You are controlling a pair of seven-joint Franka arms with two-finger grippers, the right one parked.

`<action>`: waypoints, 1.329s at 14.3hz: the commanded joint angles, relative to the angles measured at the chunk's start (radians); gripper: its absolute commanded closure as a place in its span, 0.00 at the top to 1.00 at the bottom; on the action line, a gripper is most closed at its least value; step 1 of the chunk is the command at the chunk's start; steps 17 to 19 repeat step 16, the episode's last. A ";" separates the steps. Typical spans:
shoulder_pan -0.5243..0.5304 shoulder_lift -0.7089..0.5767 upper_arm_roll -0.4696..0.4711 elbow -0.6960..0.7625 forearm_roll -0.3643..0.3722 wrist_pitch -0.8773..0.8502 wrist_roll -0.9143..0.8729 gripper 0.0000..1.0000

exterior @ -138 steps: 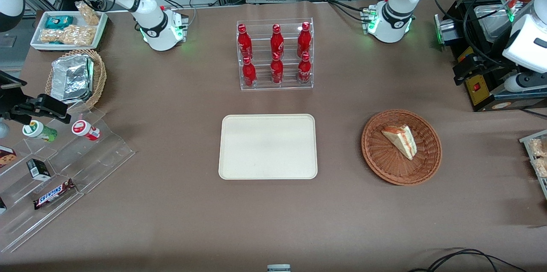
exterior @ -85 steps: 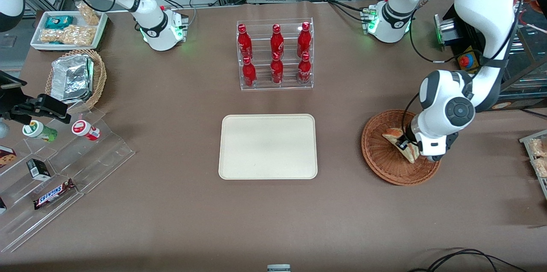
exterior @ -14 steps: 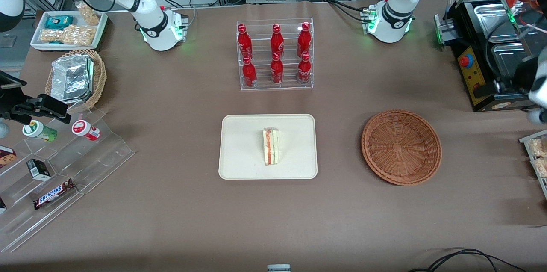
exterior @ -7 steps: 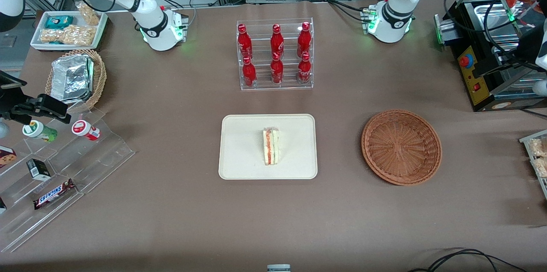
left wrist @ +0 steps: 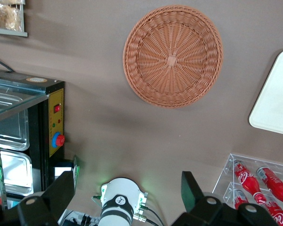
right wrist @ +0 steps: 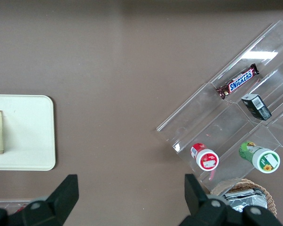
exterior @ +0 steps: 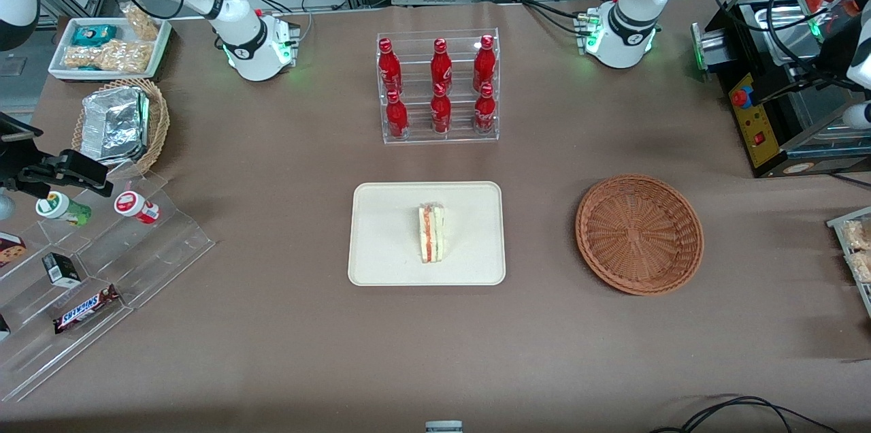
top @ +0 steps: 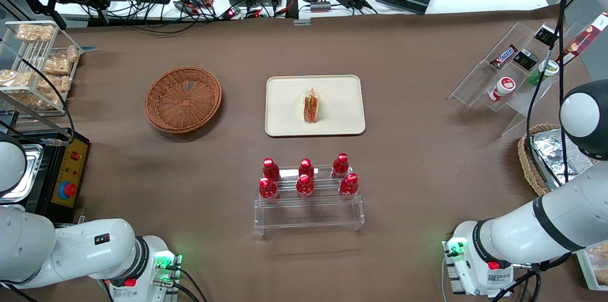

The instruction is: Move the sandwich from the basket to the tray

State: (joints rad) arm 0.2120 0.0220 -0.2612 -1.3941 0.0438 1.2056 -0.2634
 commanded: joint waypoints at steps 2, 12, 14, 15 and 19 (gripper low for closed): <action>-0.016 -0.034 -0.001 -0.054 0.050 0.050 -0.003 1.00; -0.029 -0.025 -0.001 -0.036 0.059 0.069 0.107 1.00; -0.031 -0.016 -0.001 -0.026 0.053 0.069 0.107 1.00; -0.031 -0.013 -0.001 -0.020 0.051 0.069 0.107 1.00; -0.033 -0.011 -0.003 -0.020 0.051 0.069 0.107 1.00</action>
